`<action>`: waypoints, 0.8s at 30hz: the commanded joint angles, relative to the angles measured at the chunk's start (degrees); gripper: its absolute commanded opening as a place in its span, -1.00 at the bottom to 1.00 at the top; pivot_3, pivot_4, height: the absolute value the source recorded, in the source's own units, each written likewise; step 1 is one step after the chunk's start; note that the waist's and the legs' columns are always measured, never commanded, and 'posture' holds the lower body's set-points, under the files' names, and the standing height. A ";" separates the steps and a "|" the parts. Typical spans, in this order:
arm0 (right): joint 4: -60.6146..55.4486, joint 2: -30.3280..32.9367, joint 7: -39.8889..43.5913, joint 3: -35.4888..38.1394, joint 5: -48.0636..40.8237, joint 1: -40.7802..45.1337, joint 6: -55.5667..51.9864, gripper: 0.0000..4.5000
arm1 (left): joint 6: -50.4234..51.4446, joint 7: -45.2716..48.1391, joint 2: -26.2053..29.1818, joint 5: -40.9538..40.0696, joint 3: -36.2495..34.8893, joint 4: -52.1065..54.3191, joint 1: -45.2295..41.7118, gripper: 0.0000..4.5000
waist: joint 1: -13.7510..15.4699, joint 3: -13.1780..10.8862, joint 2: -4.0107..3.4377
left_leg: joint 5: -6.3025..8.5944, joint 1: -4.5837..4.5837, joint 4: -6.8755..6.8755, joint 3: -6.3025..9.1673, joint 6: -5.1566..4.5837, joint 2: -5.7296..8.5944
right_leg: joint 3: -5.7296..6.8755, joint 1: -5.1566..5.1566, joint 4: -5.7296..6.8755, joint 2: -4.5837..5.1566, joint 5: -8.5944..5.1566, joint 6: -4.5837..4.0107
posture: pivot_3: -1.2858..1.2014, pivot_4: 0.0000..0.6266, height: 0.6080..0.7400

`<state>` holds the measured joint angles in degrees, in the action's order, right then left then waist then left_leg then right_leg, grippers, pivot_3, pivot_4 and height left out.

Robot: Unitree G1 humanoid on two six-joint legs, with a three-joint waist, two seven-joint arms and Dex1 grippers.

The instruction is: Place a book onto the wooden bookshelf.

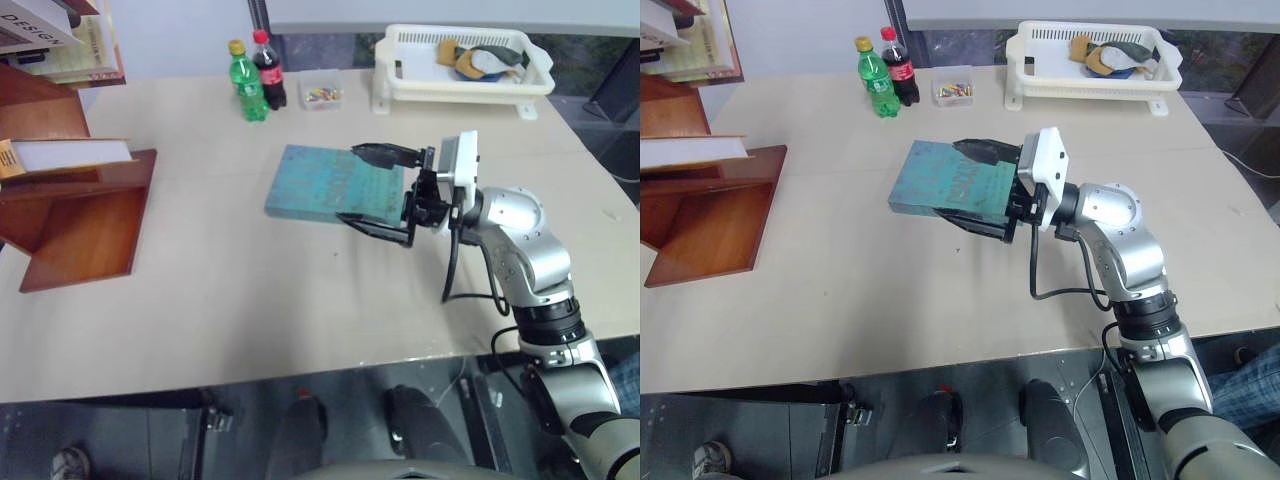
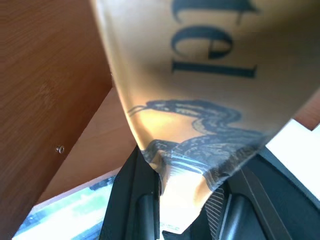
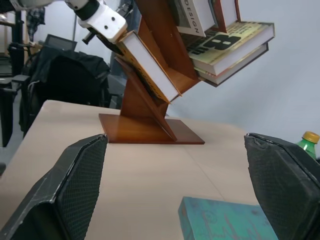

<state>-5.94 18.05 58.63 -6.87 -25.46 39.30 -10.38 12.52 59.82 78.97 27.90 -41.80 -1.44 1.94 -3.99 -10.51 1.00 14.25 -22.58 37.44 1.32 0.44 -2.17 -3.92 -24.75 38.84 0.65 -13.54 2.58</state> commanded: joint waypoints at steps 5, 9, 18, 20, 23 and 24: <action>-1.26 -1.12 0.41 0.77 -2.68 2.68 -0.04 1.00 | 4.41 2.29 -2.40 -3.18 -2.23 2.41 0.67 -0.12 | 0.05 0.00 0.00 | 0.01 -0.07 -0.01 -0.05 0.01 0.07 | 0.00 0.00 -0.08 0.13 0.00 0.00 | 0.03 -0.52 1.00; -0.80 -0.83 0.82 0.99 -2.90 2.66 -0.22 1.00 | 3.42 2.63 -5.05 -2.96 -7.39 4.49 3.61 0.74 | -0.16 0.01 0.06 | 0.01 -0.12 -0.02 -0.03 0.01 0.05 | 0.01 -0.05 -0.07 0.10 0.00 0.00 | 0.03 -0.52 1.00; 1.05 -0.02 2.10 1.20 -3.30 2.89 -0.41 1.00 | 0.53 7.47 -11.43 -7.86 -22.93 14.10 7.42 0.96 | 0.05 0.05 0.17 | 0.01 -0.17 -0.02 -0.03 0.01 0.03 | 0.01 -0.11 -0.06 0.10 0.00 -0.01 | 0.03 -0.52 1.00; 1.21 0.57 2.50 1.13 -3.38 2.29 -1.12 1.00 | -2.83 7.54 -14.54 -12.87 -27.47 16.60 6.59 0.96 | 0.07 0.05 0.17 | 0.01 -0.17 -0.02 -0.02 0.01 0.03 | 0.02 -0.11 -0.07 0.11 0.00 -0.01 | 0.03 -0.52 1.00; 0.95 1.75 3.03 1.07 -3.36 1.14 -2.07 1.00 | 7.13 6.60 -20.09 -25.20 -28.90 24.00 0.60 0.96 | 0.38 0.10 0.26 | 0.01 -0.18 -0.01 -0.02 0.02 0.04 | 0.04 -0.09 -0.08 0.17 0.00 -0.01 | 0.03 -0.52 1.00; 0.89 2.12 3.11 1.06 -3.35 0.94 -2.38 1.00 | 11.66 6.67 -21.86 -28.69 -28.97 26.80 -0.43 0.96 | 0.41 0.12 0.29 | 0.01 -0.19 0.01 0.03 0.02 0.05 | 0.08 -0.06 -0.09 0.16 0.00 -0.01 | 0.03 -0.52 1.00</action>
<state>-3.47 19.63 61.33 -6.73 -27.88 40.40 -12.45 18.28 67.05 58.06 5.26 -68.76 20.45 2.56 -3.58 -10.39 1.29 14.26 -22.77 37.46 1.38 0.46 -2.12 -3.82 -24.78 38.75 0.81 -13.54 2.57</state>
